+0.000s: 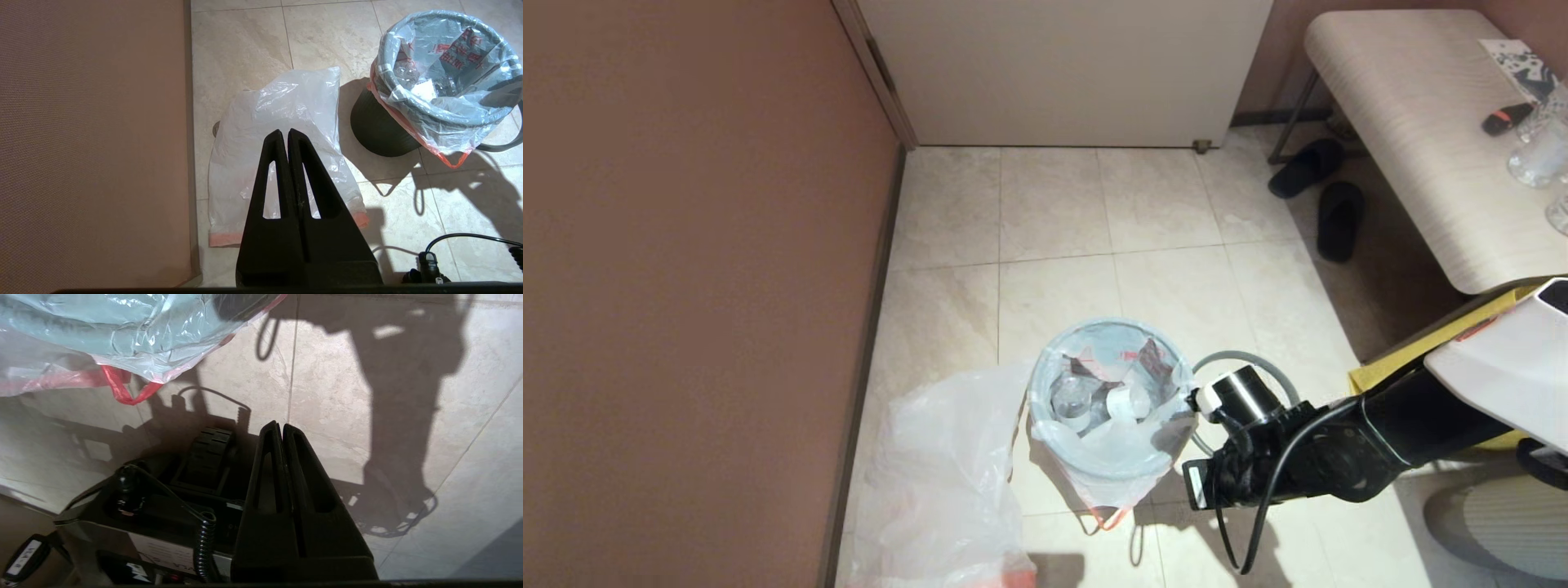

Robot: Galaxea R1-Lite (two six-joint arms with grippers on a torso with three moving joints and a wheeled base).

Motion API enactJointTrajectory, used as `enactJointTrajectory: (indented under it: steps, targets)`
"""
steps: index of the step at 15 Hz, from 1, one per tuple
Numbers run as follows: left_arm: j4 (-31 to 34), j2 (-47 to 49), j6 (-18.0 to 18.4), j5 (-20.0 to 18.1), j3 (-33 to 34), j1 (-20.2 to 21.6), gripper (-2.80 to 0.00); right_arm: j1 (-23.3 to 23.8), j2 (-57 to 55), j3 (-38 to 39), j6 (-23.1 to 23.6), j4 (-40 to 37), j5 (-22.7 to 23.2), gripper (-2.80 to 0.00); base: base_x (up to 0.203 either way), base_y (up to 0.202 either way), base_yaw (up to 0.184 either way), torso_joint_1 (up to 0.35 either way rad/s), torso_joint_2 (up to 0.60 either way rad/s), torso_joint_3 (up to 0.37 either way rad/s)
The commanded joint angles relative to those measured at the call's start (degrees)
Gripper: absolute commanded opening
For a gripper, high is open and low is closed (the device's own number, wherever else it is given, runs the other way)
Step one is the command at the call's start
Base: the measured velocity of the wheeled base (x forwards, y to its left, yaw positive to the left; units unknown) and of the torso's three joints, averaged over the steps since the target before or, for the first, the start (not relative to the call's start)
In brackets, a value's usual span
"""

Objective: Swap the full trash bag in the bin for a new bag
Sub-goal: Place the trash bag on the floor

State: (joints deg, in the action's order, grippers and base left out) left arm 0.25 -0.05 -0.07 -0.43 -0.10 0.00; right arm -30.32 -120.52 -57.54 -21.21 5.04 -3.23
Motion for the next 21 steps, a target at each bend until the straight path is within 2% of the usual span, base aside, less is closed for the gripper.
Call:
enactJointTrajectory:
  steps: [1, 7, 10, 14, 21]
  targets:
    - [0.01, 0.05, -0.01, -0.01, 0.01, 0.00, -2.80, -0.02, -2.67, -0.60, 2.12, 0.24, -1.04, -2.80, 0.000, 0.000, 0.000, 0.000, 0.00, 0.000]
    - [0.01, 0.05, -0.01, -0.01, 0.01, 0.00, -2.80, -0.01, -10.04, -10.83, 3.34, -0.23, -2.01, -2.80, 0.000, 0.000, 0.000, 0.000, 0.00, 0.000]
    - [0.01, 0.05, -0.01, -0.01, 0.01, 0.00, -2.80, 0.06, -13.96, -16.11, 5.22, -0.79, -4.53, -2.80, 0.000, 0.000, 0.000, 0.000, 0.00, 0.000]
    - [0.01, 0.05, -0.01, -0.01, 0.01, 0.00, -2.80, 0.41, -16.17, -25.25, 5.29, -0.41, -5.56, -2.80, 0.000, 0.000, 0.000, 0.000, 0.00, 0.000]
    - [0.01, 0.05, -0.01, -0.01, 0.01, 0.00, -2.80, 5.84, -18.27, -38.43, 7.14, -0.79, -7.46, -2.80, 0.000, 0.000, 0.000, 0.000, 0.00, 0.000]
